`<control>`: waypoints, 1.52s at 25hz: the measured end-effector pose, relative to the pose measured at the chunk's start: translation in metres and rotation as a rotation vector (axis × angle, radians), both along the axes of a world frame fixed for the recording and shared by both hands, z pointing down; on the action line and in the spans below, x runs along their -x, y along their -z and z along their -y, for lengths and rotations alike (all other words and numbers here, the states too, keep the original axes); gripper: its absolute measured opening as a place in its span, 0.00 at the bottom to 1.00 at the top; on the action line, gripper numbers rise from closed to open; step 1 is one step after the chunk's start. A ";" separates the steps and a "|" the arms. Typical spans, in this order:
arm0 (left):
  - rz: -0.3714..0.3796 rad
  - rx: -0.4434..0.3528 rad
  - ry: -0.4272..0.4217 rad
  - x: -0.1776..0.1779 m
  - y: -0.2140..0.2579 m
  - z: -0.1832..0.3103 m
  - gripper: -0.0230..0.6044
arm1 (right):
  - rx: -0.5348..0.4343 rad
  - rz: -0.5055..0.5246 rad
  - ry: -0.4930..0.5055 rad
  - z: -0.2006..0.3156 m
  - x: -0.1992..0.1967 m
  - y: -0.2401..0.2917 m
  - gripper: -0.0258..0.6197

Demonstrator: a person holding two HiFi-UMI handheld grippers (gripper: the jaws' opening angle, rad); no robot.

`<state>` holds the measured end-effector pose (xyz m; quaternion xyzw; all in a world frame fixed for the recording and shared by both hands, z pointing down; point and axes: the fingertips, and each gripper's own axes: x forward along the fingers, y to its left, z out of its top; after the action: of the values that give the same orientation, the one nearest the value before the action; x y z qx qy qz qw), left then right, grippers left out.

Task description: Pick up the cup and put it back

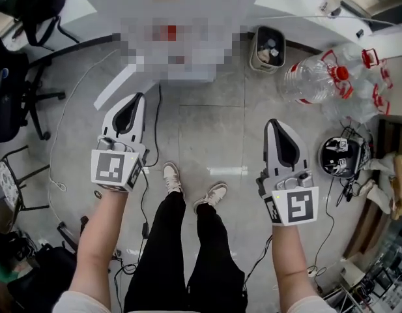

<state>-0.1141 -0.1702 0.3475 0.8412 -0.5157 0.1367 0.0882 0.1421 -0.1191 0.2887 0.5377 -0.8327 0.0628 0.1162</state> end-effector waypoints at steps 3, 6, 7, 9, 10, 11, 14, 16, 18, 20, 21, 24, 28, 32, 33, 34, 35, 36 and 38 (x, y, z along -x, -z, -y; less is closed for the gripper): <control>-0.006 -0.022 0.012 0.000 0.056 -0.013 0.07 | -0.018 0.010 -0.003 -0.002 -0.005 0.057 0.07; -0.021 -0.045 0.023 0.004 0.113 -0.025 0.08 | -0.029 0.023 -0.003 -0.004 -0.003 0.110 0.07; -0.031 -0.054 0.027 0.006 0.131 -0.029 0.08 | -0.029 0.035 -0.002 -0.006 -0.001 0.127 0.07; -0.051 -0.073 0.037 0.011 0.169 -0.037 0.08 | -0.031 0.070 0.007 -0.011 0.005 0.162 0.07; -0.056 -0.085 0.037 0.013 0.187 -0.041 0.08 | -0.036 0.086 0.017 -0.014 0.010 0.180 0.07; -0.059 -0.098 0.036 0.016 0.205 -0.045 0.07 | -0.045 0.098 0.030 -0.017 0.015 0.196 0.07; -0.067 -0.139 0.041 0.025 0.255 -0.055 0.07 | -0.065 0.114 0.058 -0.027 0.030 0.237 0.07; -0.065 -0.159 0.054 0.035 0.285 -0.063 0.07 | -0.071 0.126 0.056 -0.035 0.034 0.260 0.07; -0.054 -0.176 0.057 0.045 0.312 -0.069 0.08 | -0.086 0.141 0.045 -0.040 0.034 0.281 0.07; -0.049 -0.191 0.048 0.050 0.336 -0.072 0.07 | -0.113 0.147 0.040 -0.042 0.032 0.303 0.07; -0.050 -0.199 0.042 0.052 0.346 -0.074 0.08 | -0.128 0.145 0.039 -0.044 0.031 0.313 0.07; -0.060 -0.224 0.028 0.058 0.378 -0.085 0.07 | -0.159 0.129 0.039 -0.050 0.026 0.337 0.07; -0.088 -0.271 0.052 0.082 0.417 -0.101 0.08 | -0.194 0.116 0.016 -0.055 0.013 0.361 0.07; -0.094 -0.310 0.101 0.108 0.446 -0.116 0.08 | -0.213 0.117 -0.020 -0.061 -0.004 0.380 0.07; -0.095 -0.321 0.120 0.114 0.453 -0.118 0.08 | -0.212 0.128 -0.036 -0.062 -0.009 0.383 0.07; -0.095 -0.330 0.139 0.119 0.458 -0.122 0.07 | -0.208 0.142 -0.053 -0.063 -0.014 0.385 0.07; -0.097 -0.335 0.159 0.125 0.462 -0.127 0.07 | -0.203 0.154 -0.070 -0.065 -0.017 0.386 0.07; -0.100 -0.337 0.177 0.130 0.464 -0.133 0.08 | -0.202 0.158 -0.082 -0.066 -0.020 0.388 0.07; -0.111 -0.344 0.212 0.140 0.466 -0.144 0.08 | -0.213 0.148 -0.098 -0.068 -0.025 0.391 0.07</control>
<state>-0.2540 -0.0259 -0.1181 0.7910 -0.6115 -0.0100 -0.0148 0.1671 -0.0511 -0.1024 0.5808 -0.8138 0.0192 -0.0066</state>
